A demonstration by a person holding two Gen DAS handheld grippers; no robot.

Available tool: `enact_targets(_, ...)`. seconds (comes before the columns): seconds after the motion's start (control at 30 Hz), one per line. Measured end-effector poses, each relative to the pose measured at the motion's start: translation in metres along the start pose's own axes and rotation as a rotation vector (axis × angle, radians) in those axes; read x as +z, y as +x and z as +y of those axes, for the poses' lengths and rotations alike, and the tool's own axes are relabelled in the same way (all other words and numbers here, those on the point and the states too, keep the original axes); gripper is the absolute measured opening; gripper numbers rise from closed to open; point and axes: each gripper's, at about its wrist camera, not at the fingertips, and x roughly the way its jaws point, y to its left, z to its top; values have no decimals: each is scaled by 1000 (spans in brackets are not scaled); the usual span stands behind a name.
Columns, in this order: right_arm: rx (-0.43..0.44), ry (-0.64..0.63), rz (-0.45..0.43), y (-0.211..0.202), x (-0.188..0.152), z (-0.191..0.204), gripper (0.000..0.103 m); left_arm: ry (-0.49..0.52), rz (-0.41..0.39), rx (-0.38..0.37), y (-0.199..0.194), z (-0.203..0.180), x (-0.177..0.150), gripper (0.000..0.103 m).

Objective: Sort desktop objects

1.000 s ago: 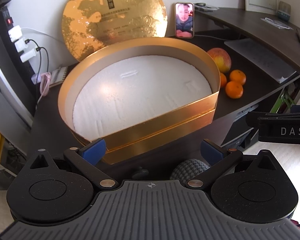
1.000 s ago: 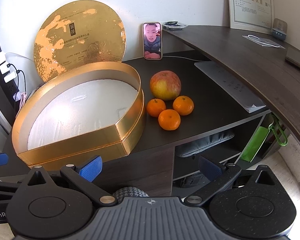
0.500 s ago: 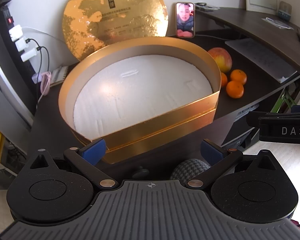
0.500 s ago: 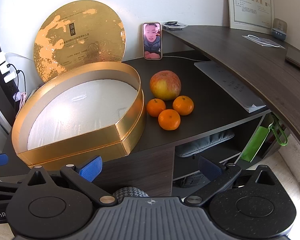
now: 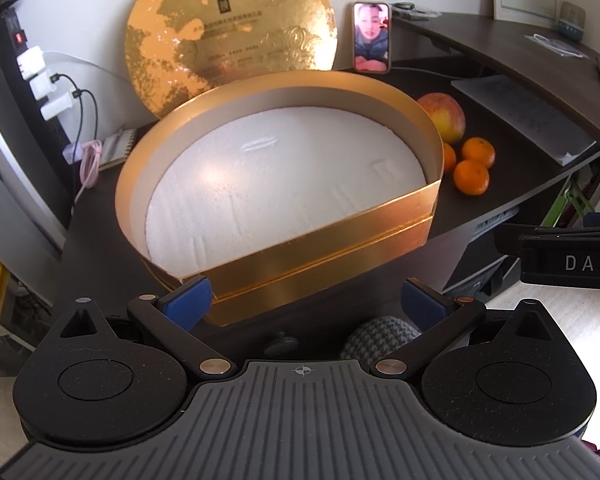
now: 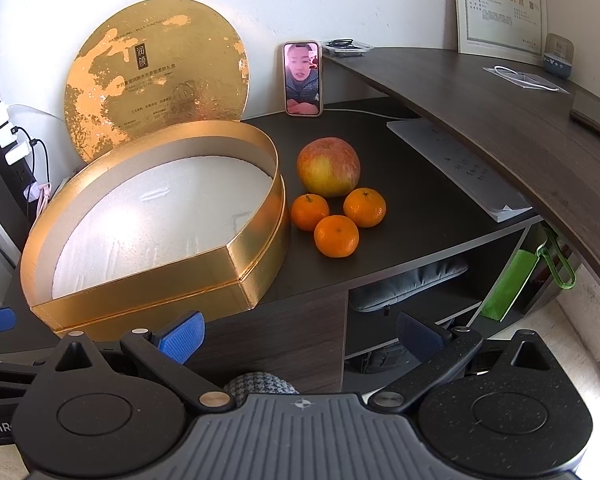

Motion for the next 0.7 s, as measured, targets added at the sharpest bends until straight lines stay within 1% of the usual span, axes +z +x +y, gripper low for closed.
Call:
enact_targets(0.47,3,-11,29,13,3,-3,103,-27,9,-2,11,1,4,103)
enact_targets(0.6,6,3,42,22,8,-14,103,-58,4,-12,14,5,9,102)
enact_targets(0.7,23,26,43,30,13,-26,103,-78,-13,-16,15,10,13,100)
